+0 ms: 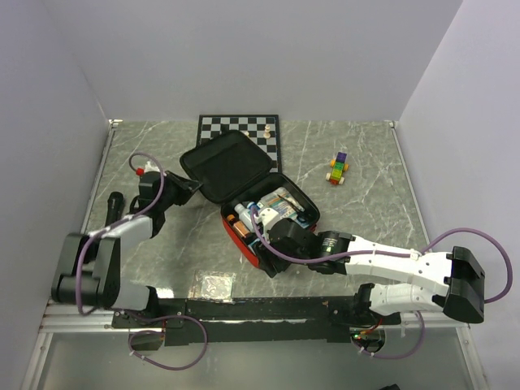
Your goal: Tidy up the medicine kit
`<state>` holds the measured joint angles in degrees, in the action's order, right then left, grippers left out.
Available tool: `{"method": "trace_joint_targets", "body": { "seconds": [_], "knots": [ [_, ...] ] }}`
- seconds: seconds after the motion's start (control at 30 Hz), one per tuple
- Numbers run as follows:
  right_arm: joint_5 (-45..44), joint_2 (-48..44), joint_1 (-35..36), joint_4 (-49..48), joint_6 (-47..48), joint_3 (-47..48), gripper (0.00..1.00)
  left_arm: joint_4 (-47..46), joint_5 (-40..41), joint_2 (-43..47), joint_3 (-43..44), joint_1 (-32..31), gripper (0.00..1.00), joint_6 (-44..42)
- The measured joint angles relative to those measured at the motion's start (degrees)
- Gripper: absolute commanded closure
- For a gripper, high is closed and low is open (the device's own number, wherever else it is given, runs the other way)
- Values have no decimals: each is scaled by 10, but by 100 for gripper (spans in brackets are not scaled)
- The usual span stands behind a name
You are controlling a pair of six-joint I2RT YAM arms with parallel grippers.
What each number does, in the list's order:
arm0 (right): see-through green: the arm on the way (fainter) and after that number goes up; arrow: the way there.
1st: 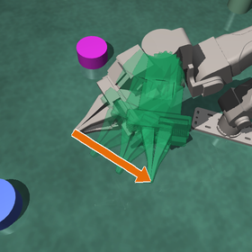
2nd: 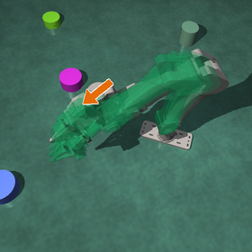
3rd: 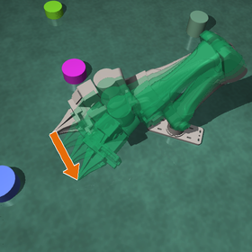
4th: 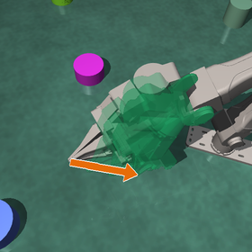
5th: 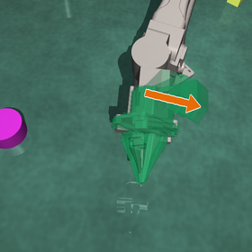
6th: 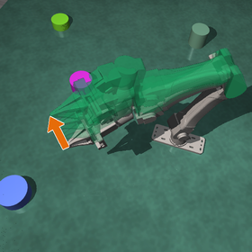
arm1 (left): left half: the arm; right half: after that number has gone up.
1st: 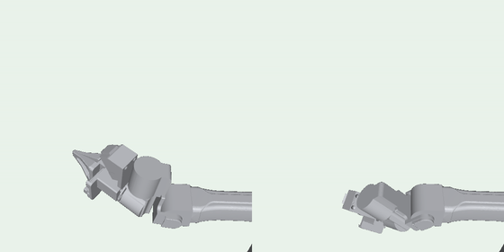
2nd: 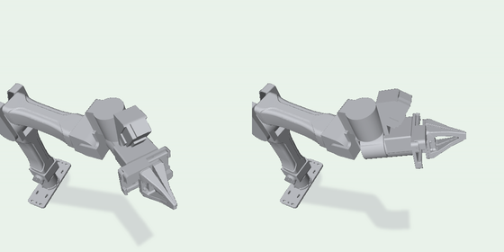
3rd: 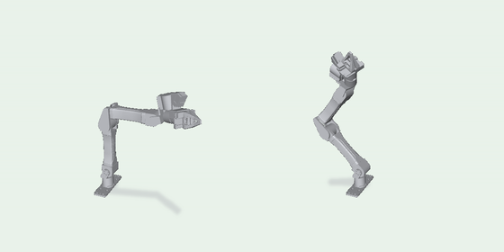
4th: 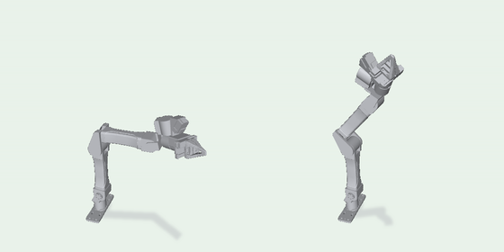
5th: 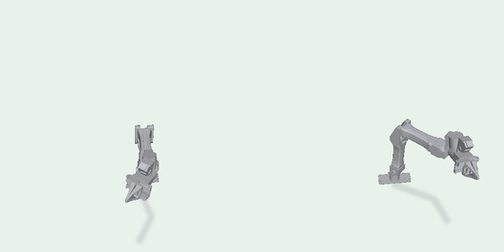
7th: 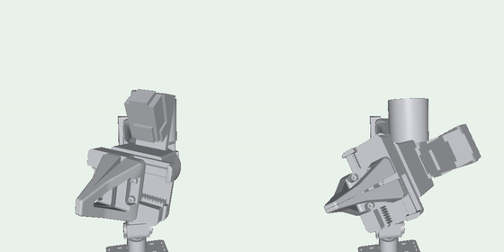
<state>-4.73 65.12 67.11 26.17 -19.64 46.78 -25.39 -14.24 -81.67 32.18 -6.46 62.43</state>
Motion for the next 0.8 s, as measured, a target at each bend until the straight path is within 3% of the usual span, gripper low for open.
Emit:
{"method": "trace_joint_targets", "body": {
  "seconds": [0.3,0.53,0.8],
  "knots": [
    [-13,19,0,-5,15,0,37,87,28,202,-35,-6,97,-82],
    [-45,20,-4,-10,6,16,36,188,52,318,-47,-9,95,-135],
    [-34,20,-95,-34,-57,90,26,205,137,363,-55,-110,91,-180]
  ]
}}
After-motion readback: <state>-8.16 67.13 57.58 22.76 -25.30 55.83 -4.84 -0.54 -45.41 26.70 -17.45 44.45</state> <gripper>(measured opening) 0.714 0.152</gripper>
